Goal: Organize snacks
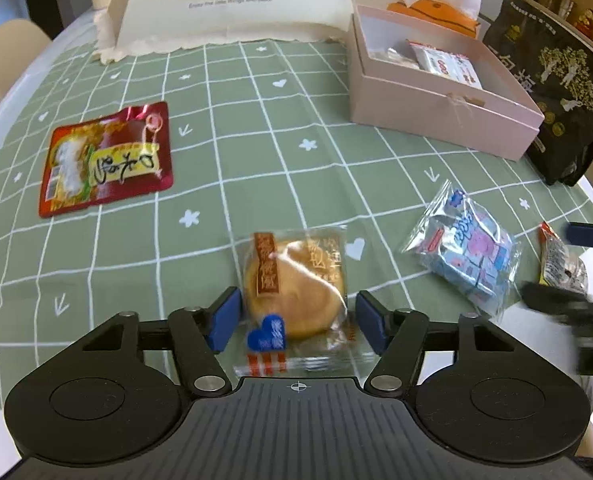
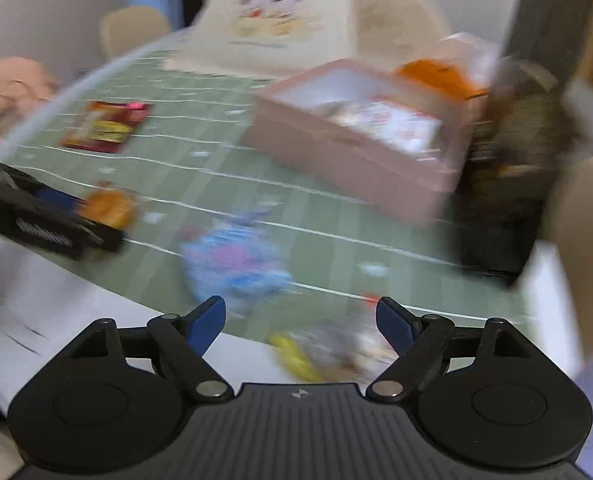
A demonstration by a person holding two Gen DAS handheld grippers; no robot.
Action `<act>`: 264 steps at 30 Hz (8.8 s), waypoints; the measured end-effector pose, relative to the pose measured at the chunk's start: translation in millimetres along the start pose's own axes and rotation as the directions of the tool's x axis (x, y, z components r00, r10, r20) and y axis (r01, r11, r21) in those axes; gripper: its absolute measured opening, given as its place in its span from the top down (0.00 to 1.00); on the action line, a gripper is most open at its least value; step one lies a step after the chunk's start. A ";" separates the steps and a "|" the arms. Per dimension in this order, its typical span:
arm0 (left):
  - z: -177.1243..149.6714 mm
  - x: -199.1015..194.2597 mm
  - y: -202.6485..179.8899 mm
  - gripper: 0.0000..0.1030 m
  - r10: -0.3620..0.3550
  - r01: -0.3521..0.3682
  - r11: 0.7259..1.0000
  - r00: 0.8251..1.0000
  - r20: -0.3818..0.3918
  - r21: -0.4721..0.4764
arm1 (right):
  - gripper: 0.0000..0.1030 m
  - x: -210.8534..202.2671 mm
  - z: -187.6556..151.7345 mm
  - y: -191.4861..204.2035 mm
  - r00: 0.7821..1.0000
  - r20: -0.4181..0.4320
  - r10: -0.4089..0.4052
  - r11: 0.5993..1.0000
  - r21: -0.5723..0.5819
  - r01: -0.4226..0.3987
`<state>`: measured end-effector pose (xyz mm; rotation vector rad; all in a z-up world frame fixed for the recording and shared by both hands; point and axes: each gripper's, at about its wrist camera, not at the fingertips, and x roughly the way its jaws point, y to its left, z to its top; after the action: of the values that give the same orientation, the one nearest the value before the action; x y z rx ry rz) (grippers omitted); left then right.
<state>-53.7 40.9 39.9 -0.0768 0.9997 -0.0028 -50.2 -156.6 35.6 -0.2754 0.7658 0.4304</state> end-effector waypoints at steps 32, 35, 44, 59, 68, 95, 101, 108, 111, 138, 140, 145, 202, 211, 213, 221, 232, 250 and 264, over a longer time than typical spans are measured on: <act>92.5 -93.7 7.6 0.42 -0.236 0.208 0.971 0.918 0.319 0.118 | 0.41 -105.7 91.1 -31.5 0.959 0.281 -0.046 0.992 0.128 0.010; 152.9 -122.5 -4.5 0.42 -0.288 0.241 0.957 0.844 0.452 0.159 | 0.41 -139.3 114.4 -43.9 0.913 0.389 -0.122 0.987 0.148 0.069; 231.7 24.4 -79.5 0.42 -0.390 0.345 0.912 0.895 0.215 0.220 | 0.41 -119.3 127.0 -70.0 0.924 0.306 -0.231 0.946 0.294 0.139; 177.9 33.0 37.8 0.44 -0.419 0.472 0.875 0.848 0.325 -0.105 | 0.38 -2.9 195.2 -87.5 0.970 0.161 -0.182 0.909 0.404 0.103; 137.4 26.6 150.7 0.44 -0.103 0.181 0.948 0.952 0.287 -0.261 | 0.30 18.9 186.0 -65.9 0.980 0.144 -0.136 0.926 0.370 0.074; 54.5 35.1 72.9 0.52 -0.460 0.455 0.878 0.888 0.001 -0.145 | 0.23 7.0 -11.3 -33.3 0.978 -0.095 -0.187 0.934 0.291 0.207; 67.7 11.3 75.1 0.52 -0.405 0.417 0.905 0.906 0.124 -0.089 | 0.23 14.1 -9.4 -17.4 0.989 -0.085 -0.119 0.944 0.299 0.139; 91.7 21.2 137.5 0.52 -0.134 0.185 0.948 0.970 0.203 -0.258 | 0.23 23.4 10.8 31.0 0.997 -0.063 0.032 0.989 0.143 -0.022; 93.3 23.5 141.7 0.52 -0.134 0.185 0.948 0.971 0.200 -0.259 | 0.23 18.7 14.1 38.2 0.999 -0.045 -0.004 0.996 0.086 0.008; 11.2 17.8 -160.3 0.42 -0.141 0.126 0.837 0.990 -0.013 0.532 | 0.23 -53.2 -77.9 -85.0 0.961 -0.108 -0.253 0.788 0.554 0.270; 16.9 21.8 -153.1 0.41 -0.137 0.129 0.854 0.990 -0.021 0.504 | 0.23 -53.9 -78.4 -85.7 0.961 -0.106 -0.256 0.783 0.560 0.271; 33.6 31.7 -134.8 0.39 -0.194 0.224 0.919 0.973 -0.122 0.326 | 0.23 -51.5 -76.2 -85.9 0.963 -0.096 -0.251 0.787 0.559 0.261; 19.2 -23.7 234.4 0.51 -0.318 0.312 0.937 0.948 -0.015 -0.157 | 0.07 149.2 169.8 135.0 0.969 -0.186 -0.163 0.777 0.581 0.242; 19.9 -19.8 185.6 0.51 -0.428 0.418 0.895 0.903 -0.039 -0.159 | 0.24 119.3 138.1 117.2 0.976 -0.185 -0.113 0.910 0.375 0.176; 24.7 -20.1 170.5 0.51 -0.445 0.434 0.887 0.895 -0.042 -0.158 | 0.25 104.3 122.7 104.1 0.979 -0.184 -0.090 0.935 0.324 0.147; 34.5 -20.1 117.6 0.51 -0.423 0.414 0.899 0.906 -0.032 -0.143 | 0.09 69.3 63.2 33.6 0.979 -0.189 -0.079 0.956 0.263 0.128; 22.8 -6.3 93.9 0.51 -0.378 0.360 0.921 0.917 -0.124 -0.149 | 0.00 63.6 39.3 35.8 0.982 -0.063 -0.179 0.923 0.335 0.189; 24.0 -3.8 86.8 0.51 -0.418 0.408 0.908 0.893 -0.170 -0.091 | 0.39 15.8 36.3 39.1 0.974 -0.073 -0.216 0.917 0.328 0.228; 156.4 -75.8 23.3 0.51 -0.581 0.553 0.810 0.802 0.136 0.195 | 0.40 -135.4 96.1 0.8 0.861 0.205 -0.466 0.848 0.383 0.367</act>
<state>36.0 76.9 186.2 -0.2387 0.7485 -0.6165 -78.9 -155.4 199.1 -0.0535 0.4545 -0.0837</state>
